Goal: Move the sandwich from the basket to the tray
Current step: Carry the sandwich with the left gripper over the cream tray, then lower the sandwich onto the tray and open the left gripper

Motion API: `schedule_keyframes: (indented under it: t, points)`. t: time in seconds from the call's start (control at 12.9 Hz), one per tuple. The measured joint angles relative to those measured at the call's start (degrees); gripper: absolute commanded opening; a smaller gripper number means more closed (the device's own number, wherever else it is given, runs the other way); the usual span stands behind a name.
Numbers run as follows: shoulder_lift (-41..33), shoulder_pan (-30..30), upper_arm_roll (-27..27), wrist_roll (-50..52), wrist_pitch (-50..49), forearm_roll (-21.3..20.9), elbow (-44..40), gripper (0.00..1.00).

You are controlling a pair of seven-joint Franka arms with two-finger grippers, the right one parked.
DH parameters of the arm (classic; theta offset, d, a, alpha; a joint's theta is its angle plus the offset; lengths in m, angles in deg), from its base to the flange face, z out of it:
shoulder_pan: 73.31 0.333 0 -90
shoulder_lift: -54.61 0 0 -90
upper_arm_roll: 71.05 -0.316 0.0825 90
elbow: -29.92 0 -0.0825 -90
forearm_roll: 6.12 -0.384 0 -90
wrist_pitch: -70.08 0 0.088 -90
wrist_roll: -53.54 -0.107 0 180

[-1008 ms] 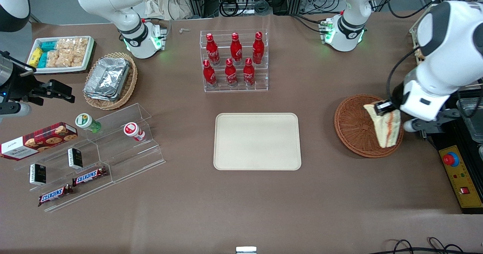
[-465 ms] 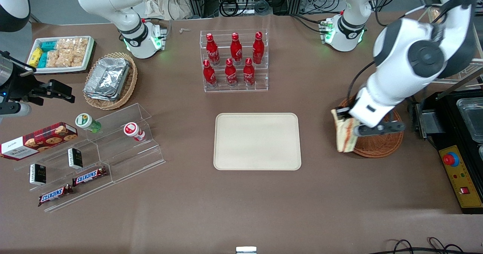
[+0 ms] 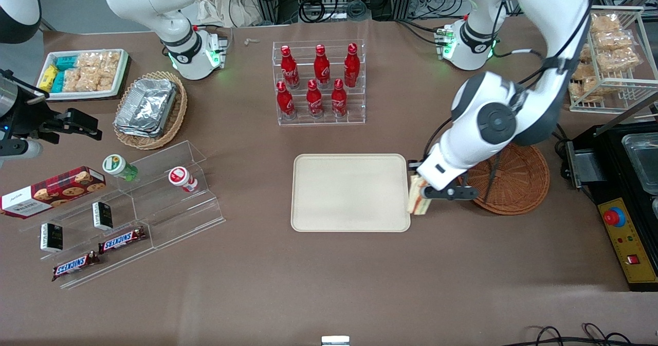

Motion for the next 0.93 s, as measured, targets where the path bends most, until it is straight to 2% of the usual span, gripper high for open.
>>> schedule_keyframes:
  t: [0.23,0.31,0.62,0.78,0.85,0.93]
  points:
    - [5.4,-3.1,0.0,7.3,2.0,-8.8,0.0,0.0]
    - [7.0,-3.6,0.0,8.8,3.7,-10.4,0.0,0.0]
    - [12.0,-4.2,0.0,10.4,9.0,-12.9,-0.2,0.0]
    - [13.8,-5.0,0.0,13.6,10.0,-16.5,-1.0,0.0]
    - [14.7,-5.3,0.0,15.8,10.4,-18.6,-1.5,0.11]
    - [15.4,-5.6,0.0,17.3,10.6,-20.3,-1.9,0.31]
